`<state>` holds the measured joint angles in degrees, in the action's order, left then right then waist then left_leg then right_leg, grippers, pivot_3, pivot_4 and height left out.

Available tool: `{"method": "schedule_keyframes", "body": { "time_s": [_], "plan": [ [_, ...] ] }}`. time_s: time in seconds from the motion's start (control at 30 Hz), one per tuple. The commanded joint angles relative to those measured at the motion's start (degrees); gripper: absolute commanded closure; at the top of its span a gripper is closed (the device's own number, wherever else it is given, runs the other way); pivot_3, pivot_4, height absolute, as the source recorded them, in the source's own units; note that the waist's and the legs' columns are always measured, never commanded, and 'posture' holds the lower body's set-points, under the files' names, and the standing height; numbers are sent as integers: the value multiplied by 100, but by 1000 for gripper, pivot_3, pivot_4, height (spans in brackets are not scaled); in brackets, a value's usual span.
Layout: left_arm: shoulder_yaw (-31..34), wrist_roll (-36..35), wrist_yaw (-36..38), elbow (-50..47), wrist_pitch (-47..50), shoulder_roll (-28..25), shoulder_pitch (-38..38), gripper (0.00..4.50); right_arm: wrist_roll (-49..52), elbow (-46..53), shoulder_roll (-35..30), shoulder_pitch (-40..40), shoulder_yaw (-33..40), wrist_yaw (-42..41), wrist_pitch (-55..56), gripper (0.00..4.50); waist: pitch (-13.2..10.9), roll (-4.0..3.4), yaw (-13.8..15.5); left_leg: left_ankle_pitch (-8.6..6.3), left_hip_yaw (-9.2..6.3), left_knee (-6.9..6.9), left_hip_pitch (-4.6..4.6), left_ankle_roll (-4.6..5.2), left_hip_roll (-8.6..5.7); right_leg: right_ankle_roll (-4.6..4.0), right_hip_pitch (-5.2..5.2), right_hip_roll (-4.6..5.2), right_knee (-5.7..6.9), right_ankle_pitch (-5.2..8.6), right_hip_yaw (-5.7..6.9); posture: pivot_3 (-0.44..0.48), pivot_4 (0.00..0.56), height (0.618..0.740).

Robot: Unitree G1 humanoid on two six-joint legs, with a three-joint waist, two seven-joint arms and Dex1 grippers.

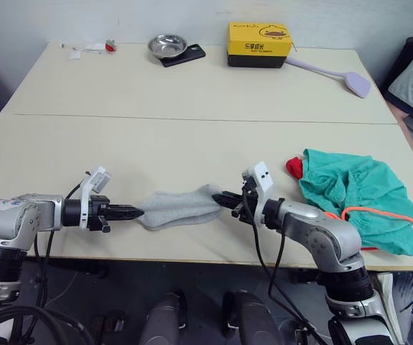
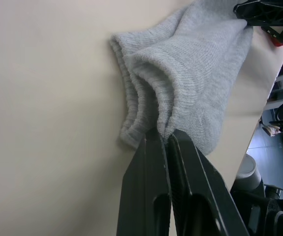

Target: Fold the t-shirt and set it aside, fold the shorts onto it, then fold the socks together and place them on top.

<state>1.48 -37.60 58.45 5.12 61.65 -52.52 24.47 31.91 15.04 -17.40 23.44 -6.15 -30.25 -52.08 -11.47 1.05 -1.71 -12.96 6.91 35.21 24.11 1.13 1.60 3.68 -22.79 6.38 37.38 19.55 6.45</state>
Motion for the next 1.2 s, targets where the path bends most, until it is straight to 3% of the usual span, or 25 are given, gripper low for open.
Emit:
{"method": "schedule_keyframes", "body": {
  "time_s": [0.03,0.2,0.3,0.43,0.53,0.63,0.7,0.8,0.9,0.97,1.03,1.07,1.2],
  "plan": [
    [191,44,51,-46,-127,-64,-37,4449,-18,-9,20,60,-24,-99,162,4500,0,1,3,0,0,0,0,0,0,0,0,0,0,0,0,0,150,740],
    [190,93,-6,-40,-287,25,-110,4449,-70,-195,-5,52,-91,-221,230,4500,1,1,-1,0,0,1,0,0,-1,0,0,0,3,0,0,0,150,740],
    [164,83,65,-197,-303,-50,-253,3754,-260,-231,-239,0,-227,-405,388,3763,1,2,-5,1,0,2,0,0,-1,0,0,0,3,0,0,0,150,740],
    [402,155,-58,-231,-558,-83,-445,2468,-319,-208,-422,-31,-14,-546,753,2369,1,2,3,1,1,3,0,1,0,0,0,0,3,0,0,0,150,740],
    [909,223,73,-409,-1494,-8,-756,1534,-258,-194,-685,-95,277,-1020,1364,1368,1,2,2,1,0,4,-2,1,0,0,0,1,4,0,0,0,150,740],
    [1496,-131,348,-739,-1998,187,-927,1534,67,-96,-915,-146,505,-1782,1759,1368,1,3,12,0,0,4,0,3,0,0,1,1,1,0,1,0,150,740],
    [1535,-168,441,-921,-2189,274,-934,1487,115,-59,-962,-120,481,-2118,2015,1819,2,4,14,-1,0,4,0,3,0,0,2,1,0,0,2,0,150,740],
    [1211,115,348,-1217,-2807,632,-801,2098,-517,-199,-900,43,-110,-2275,2619,2714,2,4,15,-1,0,5,-8,4,-1,0,10,1,4,0,3,0,150,740],
    [959,435,128,-1285,-3272,962,-700,3079,-885,-378,-741,132,-468,-2248,2936,3836,3,7,9,1,1,12,-11,3,0,0,12,0,11,-1,3,0,150,740],
    [423,1004,-130,-1187,-3739,1304,-685,3721,-1469,-776,-409,255,-849,-1893,3385,4496,4,8,7,2,1,14,-11,2,0,0,11,-1,12,-2,3,0,150,740],
    [15,1500,-321,-1053,-4075,1490,-714,4366,-1910,-1089,-191,323,-1128,-1662,3651,4500,5,10,7,2,4,18,-12,3,-1,0,12,-1,16,-2,2,0,150,740],
    [-120,1759,-477,-891,-4256,1576,-763,4486,-2118,-1258,-166,298,-1258,-1624,3790,4500,5,10,12,2,5,24,-10,3,-1,0,11,-1,18,-2,2,0,150,740],
    [-202,2171,-989,-240,-4870,2031,-912,4486,-2629,-1739,-149,192,-1455,-1450,4166,4500,5,11,15,-2,2,42,0,9,0,0,11,-1,19,-2,5,0,150,740]
  ]
}}
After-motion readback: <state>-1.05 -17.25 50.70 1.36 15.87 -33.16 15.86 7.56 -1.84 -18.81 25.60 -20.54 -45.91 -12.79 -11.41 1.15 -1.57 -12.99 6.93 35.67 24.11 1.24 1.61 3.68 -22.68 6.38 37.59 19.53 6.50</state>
